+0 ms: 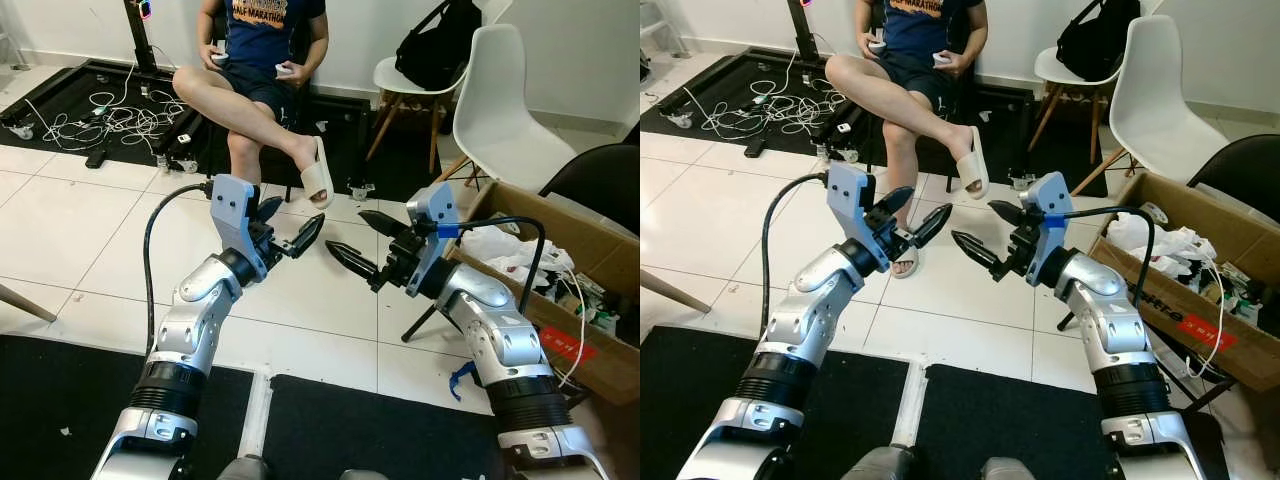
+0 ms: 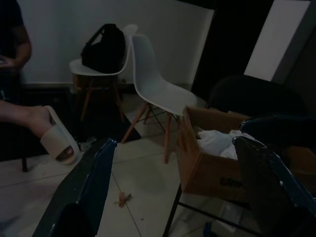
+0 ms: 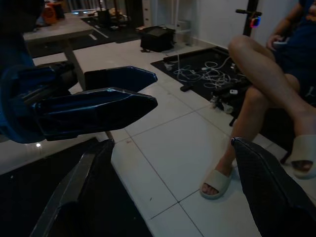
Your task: Picking trash to rubbish bin
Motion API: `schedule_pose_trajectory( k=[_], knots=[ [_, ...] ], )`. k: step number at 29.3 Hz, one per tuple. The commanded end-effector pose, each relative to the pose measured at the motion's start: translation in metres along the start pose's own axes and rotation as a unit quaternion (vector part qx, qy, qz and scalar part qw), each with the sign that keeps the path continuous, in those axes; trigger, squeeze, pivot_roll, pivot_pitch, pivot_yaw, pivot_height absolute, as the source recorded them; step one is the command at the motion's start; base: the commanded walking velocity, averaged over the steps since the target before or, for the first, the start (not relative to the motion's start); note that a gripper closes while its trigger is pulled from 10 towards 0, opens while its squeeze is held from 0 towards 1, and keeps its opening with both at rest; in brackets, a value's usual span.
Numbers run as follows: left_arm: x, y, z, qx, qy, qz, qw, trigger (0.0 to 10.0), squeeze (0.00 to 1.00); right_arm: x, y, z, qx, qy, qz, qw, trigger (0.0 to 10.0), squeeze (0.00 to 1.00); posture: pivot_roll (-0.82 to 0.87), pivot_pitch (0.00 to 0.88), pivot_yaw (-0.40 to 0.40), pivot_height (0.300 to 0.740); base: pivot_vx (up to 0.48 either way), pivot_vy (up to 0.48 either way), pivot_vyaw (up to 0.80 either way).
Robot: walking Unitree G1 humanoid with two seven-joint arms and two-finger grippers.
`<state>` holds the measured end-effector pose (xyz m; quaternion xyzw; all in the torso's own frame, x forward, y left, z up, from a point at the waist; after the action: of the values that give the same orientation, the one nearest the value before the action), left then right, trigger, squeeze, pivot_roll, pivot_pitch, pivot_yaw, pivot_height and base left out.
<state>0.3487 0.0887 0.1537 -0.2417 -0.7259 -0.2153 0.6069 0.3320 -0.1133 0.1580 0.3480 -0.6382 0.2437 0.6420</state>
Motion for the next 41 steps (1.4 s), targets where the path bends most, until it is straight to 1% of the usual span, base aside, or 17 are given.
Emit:
schedule_pose_trajectory(
  k=[1,10,17,41],
  knots=[
    [-0.0039,-0.0029,0.0013,-0.006,0.006,-0.001,1.0,10.0,0.0,-0.0015,0.0009,0.0008,0.0,0.004,-0.002,1.0,10.0,0.0,-0.05,0.0,-0.049,0.74,0.0,-0.469,0.0],
    [-0.0051,-0.004,0.0014,-0.01,0.007,0.0,1.0,10.0,0.0,-0.0027,0.001,0.0016,-0.001,0.004,-0.003,1.0,10.0,0.0,-0.04,0.0,-0.05,0.74,0.0,-0.453,0.0],
    [-0.0059,-0.0043,0.0012,-0.009,0.006,0.004,1.0,10.0,0.0,-0.0042,0.0003,0.0023,-0.001,0.007,0.002,1.0,10.0,0.0,-0.04,0.0,-0.051,0.74,0.0,0.0,0.0],
    [-0.0047,-0.004,0.0006,-0.01,0.007,0.001,1.0,10.0,0.0,-0.0046,0.0001,0.0025,0.005,0.006,0.008,1.0,10.0,0.0,-0.04,0.0,-0.05,0.74,0.0,0.0,0.77]
  ],
)
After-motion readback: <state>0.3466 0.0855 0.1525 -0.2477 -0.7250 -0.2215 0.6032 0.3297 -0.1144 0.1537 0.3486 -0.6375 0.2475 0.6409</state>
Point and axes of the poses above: a point about 5 cm out from each wrist's last joint towards the gripper, its own z axis pointing back from the gripper into the wrist, its own x axis along the axis of the wrist's last joint, y = z × x, the point moved 3 cm from there along -z, pointing out of the wrist towards the gripper, and after that the axes turned 8 degrees about -z, right-handed, at the moved point
